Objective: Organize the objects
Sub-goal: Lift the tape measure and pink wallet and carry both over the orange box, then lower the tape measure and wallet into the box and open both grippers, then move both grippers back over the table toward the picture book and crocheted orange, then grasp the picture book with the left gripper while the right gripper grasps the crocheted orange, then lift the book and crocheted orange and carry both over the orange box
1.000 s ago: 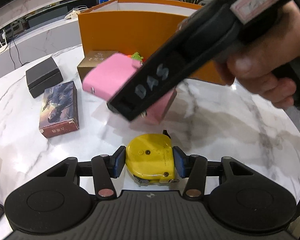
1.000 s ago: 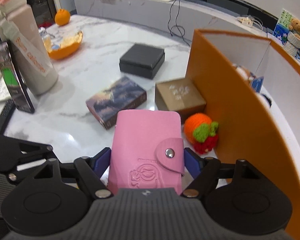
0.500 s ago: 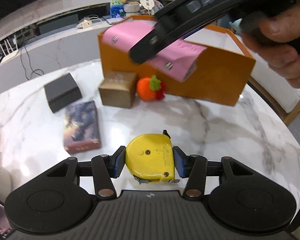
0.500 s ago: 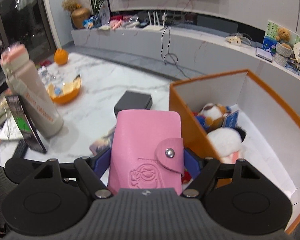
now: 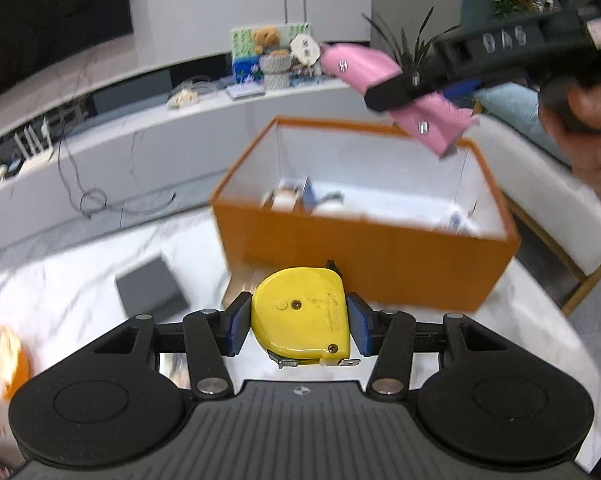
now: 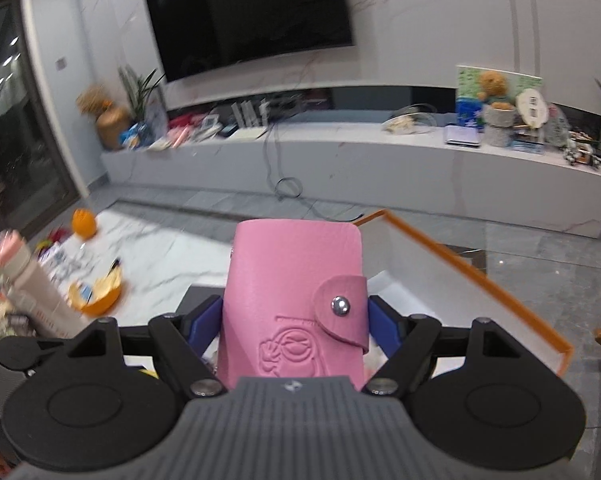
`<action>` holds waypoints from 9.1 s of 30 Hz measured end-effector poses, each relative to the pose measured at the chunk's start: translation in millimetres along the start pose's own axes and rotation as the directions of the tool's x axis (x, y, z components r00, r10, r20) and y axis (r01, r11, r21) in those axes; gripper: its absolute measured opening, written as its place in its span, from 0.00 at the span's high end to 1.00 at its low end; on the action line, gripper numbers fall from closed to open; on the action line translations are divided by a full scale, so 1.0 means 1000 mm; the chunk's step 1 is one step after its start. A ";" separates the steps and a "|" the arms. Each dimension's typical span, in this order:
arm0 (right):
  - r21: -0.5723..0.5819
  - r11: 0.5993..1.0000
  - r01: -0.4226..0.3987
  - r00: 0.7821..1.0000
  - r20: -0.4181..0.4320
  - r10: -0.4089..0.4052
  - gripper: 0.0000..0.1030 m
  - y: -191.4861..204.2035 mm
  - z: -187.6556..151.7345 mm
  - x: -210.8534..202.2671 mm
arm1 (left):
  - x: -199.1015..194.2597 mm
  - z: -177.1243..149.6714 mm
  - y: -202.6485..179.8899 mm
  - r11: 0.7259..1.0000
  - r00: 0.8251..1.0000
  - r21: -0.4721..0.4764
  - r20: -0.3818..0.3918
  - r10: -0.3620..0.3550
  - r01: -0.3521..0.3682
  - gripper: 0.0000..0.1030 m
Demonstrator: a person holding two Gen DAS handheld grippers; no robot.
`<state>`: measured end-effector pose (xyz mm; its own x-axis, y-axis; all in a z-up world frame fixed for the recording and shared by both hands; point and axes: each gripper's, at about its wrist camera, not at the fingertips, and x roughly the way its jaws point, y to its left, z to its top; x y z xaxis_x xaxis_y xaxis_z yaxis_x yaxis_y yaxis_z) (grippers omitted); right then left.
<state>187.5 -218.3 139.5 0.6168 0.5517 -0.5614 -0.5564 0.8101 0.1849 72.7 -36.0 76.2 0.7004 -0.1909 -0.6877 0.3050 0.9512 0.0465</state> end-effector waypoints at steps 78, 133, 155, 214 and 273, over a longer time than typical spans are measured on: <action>-0.054 0.930 0.363 0.903 -0.225 -0.365 0.19 -0.086 -0.047 0.100 | 0.188 0.141 -0.057 0.995 0.982 -0.010 -0.167 0.092 -0.095 0.33; -0.142 0.962 0.235 0.972 0.062 -0.228 0.15 0.009 -0.048 0.021 | 0.014 -0.048 0.069 0.970 0.983 -0.160 -0.013 0.184 -0.184 0.23; -0.164 0.972 0.167 0.975 0.173 -0.139 0.12 0.085 -0.072 -0.074 | -0.034 -0.041 0.009 0.946 0.988 -0.285 -0.032 0.153 -0.156 0.11; -0.289 0.957 -0.037 0.925 -0.373 -0.077 0.54 0.092 -0.122 0.138 | 0.058 -0.093 0.089 0.945 0.978 -0.311 -0.206 0.033 -0.097 0.35; 0.019 0.994 0.110 0.994 -0.003 -0.110 0.53 -0.025 -0.021 0.019 | 0.057 0.067 0.005 0.983 1.000 -0.183 0.000 0.012 -0.012 0.36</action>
<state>201.7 -232.2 107.1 0.6723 0.4589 -0.5809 -0.4744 0.8694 0.1378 157.2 -58.1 85.9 0.7039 -0.1791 -0.6873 0.1735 0.9817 -0.0782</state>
